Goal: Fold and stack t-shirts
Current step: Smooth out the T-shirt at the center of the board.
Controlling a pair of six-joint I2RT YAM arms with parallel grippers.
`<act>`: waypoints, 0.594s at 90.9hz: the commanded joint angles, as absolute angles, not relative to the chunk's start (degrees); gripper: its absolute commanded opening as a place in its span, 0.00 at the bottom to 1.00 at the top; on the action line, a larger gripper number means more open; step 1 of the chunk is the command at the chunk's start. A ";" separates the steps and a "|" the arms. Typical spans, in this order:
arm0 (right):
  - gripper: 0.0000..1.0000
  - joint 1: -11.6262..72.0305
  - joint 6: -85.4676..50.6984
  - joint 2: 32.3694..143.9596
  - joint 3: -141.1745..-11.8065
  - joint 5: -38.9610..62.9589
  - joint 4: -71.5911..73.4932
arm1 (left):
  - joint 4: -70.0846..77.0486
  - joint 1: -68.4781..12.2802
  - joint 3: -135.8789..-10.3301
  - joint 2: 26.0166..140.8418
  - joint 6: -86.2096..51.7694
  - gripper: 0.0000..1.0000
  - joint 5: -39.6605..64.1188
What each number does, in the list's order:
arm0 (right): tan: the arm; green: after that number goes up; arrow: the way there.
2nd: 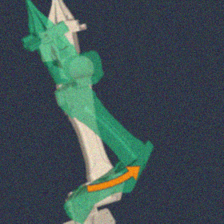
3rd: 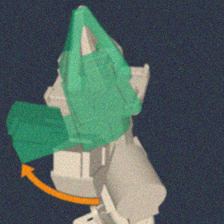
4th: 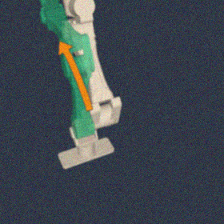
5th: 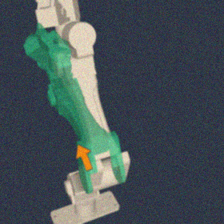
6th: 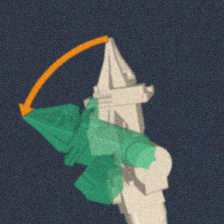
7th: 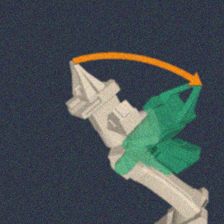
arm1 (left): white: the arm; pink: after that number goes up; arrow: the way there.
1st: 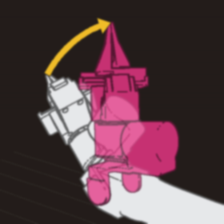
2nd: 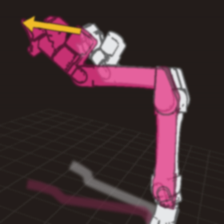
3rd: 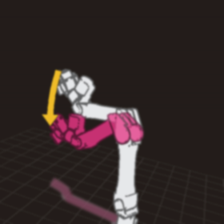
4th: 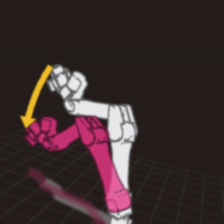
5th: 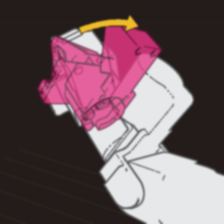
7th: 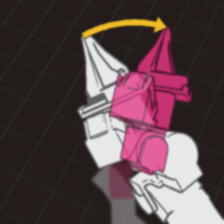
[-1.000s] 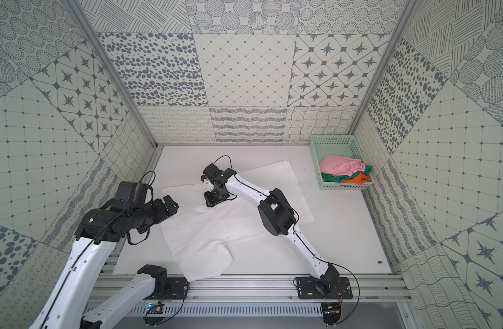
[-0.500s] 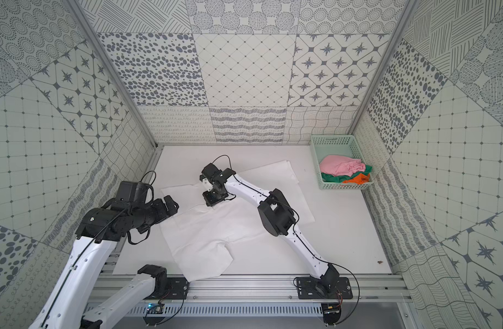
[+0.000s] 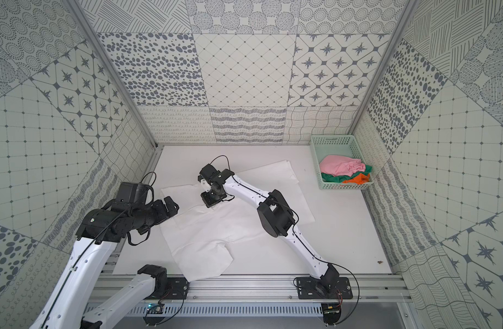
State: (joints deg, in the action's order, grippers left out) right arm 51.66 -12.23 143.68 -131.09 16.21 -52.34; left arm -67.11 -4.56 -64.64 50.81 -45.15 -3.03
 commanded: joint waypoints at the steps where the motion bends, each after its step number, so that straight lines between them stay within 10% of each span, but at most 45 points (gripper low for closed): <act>1: 0.00 52.83 -12.02 139.47 -128.76 15.69 -51.58 | -66.58 -4.17 -63.79 50.15 -45.51 0.98 -2.12; 54: 0.00 55.46 -10.51 125.25 -107.69 12.30 -51.42 | -64.95 -4.22 -61.08 49.72 -46.50 0.98 -0.98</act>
State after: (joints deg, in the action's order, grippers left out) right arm 55.33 -11.46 128.05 -110.74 14.22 -51.90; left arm -66.98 -4.56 -61.28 49.78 -45.67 -1.80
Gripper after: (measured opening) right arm 0.048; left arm 0.983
